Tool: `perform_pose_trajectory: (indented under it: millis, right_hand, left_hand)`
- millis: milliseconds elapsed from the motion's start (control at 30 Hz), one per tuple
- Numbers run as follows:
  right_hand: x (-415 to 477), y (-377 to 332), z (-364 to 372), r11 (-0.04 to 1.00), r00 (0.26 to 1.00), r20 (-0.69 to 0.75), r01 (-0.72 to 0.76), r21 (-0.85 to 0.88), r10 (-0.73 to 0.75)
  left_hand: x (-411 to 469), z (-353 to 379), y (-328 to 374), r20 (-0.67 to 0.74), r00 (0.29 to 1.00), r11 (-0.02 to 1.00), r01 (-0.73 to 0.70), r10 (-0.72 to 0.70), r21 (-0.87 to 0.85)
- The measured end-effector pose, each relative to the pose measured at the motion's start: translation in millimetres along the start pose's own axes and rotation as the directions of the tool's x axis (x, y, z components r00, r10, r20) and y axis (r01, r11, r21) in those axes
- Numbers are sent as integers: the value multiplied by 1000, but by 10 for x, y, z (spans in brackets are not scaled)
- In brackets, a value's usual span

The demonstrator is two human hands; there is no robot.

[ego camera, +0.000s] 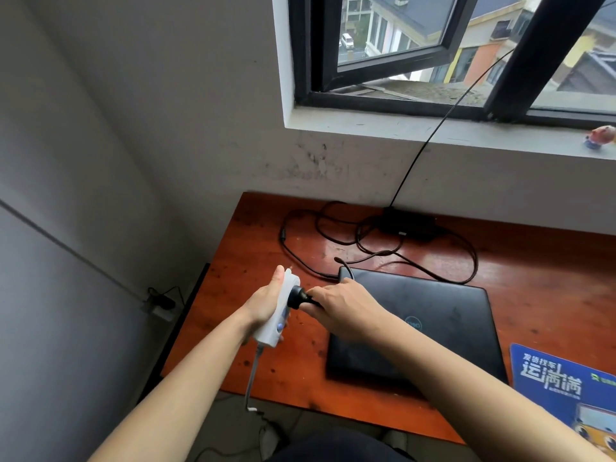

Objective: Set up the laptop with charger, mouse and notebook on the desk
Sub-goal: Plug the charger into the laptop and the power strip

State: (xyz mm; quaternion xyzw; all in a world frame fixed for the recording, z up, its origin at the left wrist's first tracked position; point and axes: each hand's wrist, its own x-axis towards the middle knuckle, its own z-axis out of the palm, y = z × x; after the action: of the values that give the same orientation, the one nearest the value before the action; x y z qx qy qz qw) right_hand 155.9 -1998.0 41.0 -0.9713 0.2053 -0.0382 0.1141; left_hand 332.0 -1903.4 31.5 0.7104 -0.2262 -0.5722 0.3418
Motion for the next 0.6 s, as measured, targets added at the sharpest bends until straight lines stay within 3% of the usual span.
perform_pose_trajectory:
  millis: [133, 233, 300, 400, 467, 533, 600]
  right_hand:
    - [-33, 176, 90, 999, 996, 75, -39, -33, 41]
    - [48, 281, 194, 995, 996, -2, -90, -35, 90]
    - [132, 339, 265, 988, 989, -60, -141, -56, 138]
    - [265, 420, 375, 972, 975, -30, -222, -80, 220]
    - [315, 431, 457, 973, 976, -15, -219, -77, 219]
    - [322, 433, 550, 980, 976, -101, -198, -24, 194]
    - [310, 436, 651, 965, 953, -148, -263, 18, 263]
  left_hand:
    - [79, -16, -26, -42, 996, 996, -81, 79, -30]
    - [107, 38, -81, -61, 989, 991, -132, 133, 22]
    - [102, 56, -154, -78, 987, 981, -127, 139, 144]
    - [123, 85, -262, -86, 981, 901, -125, 176, 416]
    - [149, 132, -303, -149, 975, 885, -80, 165, 460]
    - [223, 179, -356, -197, 969, 872, -36, 150, 489]
    - [317, 204, -427, -241, 958, 854, -5, 152, 521]
